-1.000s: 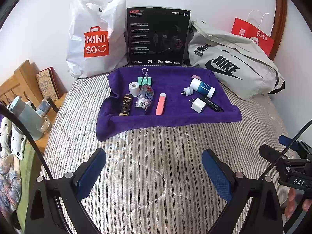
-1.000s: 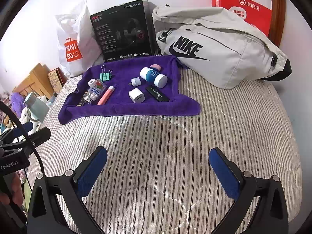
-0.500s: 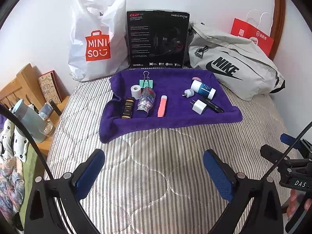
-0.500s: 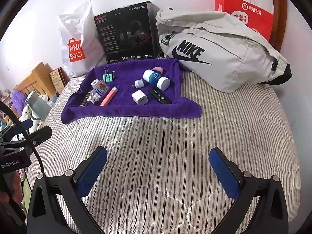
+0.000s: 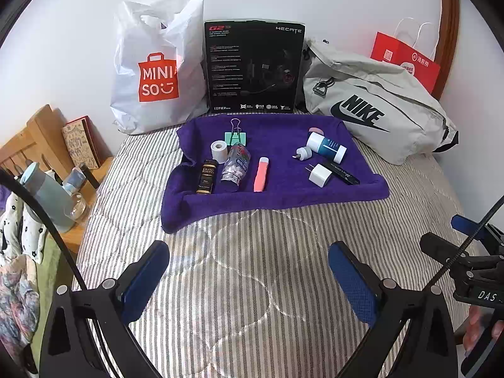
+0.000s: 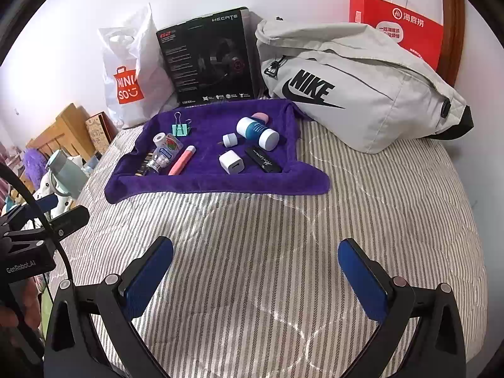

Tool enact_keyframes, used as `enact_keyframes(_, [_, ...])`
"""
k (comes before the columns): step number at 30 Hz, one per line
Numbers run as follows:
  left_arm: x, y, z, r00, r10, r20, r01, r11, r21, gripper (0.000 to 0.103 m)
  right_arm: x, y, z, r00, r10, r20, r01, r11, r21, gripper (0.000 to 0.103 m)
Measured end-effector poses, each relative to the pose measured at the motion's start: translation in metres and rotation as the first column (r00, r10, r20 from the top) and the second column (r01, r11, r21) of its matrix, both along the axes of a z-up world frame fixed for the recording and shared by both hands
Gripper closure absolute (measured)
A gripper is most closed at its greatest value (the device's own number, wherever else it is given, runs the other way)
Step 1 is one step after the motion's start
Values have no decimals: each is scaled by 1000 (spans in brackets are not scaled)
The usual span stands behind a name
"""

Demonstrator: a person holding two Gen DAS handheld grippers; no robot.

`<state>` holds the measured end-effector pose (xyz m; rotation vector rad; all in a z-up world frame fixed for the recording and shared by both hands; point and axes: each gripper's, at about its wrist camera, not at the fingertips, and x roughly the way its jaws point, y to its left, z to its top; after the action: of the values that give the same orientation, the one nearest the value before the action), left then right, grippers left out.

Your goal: Organize rigid objects

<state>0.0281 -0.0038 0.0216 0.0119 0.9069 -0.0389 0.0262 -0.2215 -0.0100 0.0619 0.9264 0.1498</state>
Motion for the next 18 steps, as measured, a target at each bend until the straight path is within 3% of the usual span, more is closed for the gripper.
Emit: enact_keyframes(18, [1, 6, -2, 1000, 3, 0, -3, 1000, 0, 1, 1, 1, -1, 1000, 3, 3, -3, 1000, -12, 0])
